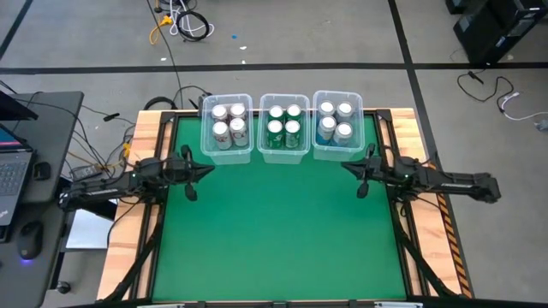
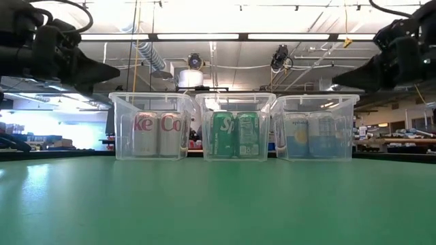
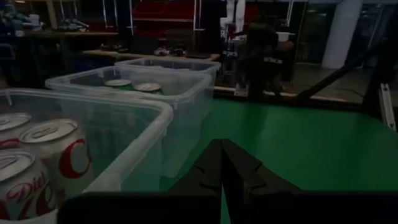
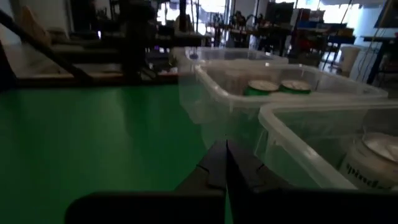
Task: Sort soda cans
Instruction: Return to Home Position
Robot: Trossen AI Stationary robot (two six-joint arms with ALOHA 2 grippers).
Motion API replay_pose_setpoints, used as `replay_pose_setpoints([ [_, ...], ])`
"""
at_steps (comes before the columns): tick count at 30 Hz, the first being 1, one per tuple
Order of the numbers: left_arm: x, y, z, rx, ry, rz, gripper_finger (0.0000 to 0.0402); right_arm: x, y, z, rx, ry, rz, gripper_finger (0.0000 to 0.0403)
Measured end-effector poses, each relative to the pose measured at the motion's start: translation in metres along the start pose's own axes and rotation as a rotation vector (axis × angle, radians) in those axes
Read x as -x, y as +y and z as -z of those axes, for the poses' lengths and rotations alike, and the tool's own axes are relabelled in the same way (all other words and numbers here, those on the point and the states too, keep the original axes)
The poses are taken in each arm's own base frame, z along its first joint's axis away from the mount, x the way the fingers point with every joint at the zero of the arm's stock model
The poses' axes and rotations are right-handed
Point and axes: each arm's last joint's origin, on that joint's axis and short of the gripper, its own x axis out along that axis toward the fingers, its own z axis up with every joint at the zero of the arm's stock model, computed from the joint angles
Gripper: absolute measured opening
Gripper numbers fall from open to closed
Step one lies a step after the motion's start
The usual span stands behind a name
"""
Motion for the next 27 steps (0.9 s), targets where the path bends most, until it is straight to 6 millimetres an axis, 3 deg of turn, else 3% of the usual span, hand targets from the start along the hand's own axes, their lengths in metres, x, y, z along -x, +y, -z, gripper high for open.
replay_pose_setpoints([
  [15, 0.0, 0.0003, -0.0005, 0.003, -0.007, -0.006, 0.0009, -0.0029, 0.0004, 0.0032, -0.083, 0.042, 0.008, 0.0],
  [27, 0.0002, 0.0, -0.0068, 0.007, -0.071, -0.002, 0.0009, -0.0029, 0.0004, 0.0029, -0.044, 0.039, 0.007, 0.0001],
])
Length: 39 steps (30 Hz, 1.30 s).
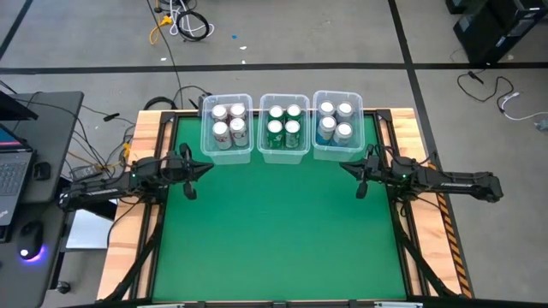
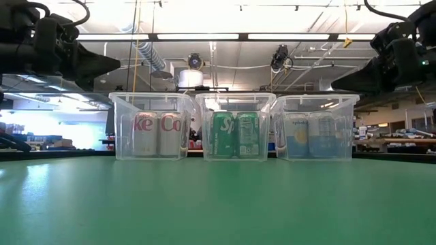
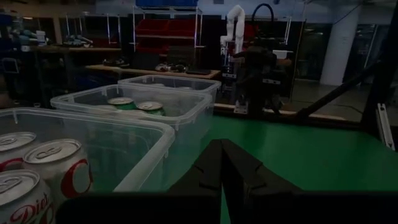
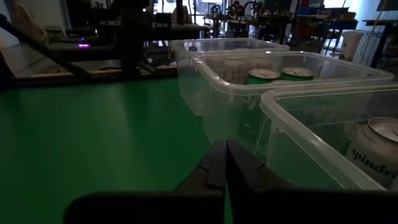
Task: Sort soda cans
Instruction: Return to Home Position
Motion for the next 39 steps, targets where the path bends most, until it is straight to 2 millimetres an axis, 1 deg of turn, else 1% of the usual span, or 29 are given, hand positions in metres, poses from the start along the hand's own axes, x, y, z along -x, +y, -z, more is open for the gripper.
replay_pose_setpoints([
  [8, 0.0, -0.0001, -0.0001, 0.0, -0.001, 0.003, 0.001, 0.0, 0.0001, -0.0002, 0.001, -0.002, -0.002, 0.0006],
  [39, 0.0, -0.0001, -0.0003, -0.001, -0.004, 0.003, 0.001, 0.0, 0.0001, -0.0003, 0.001, -0.003, -0.003, 0.0007],
])
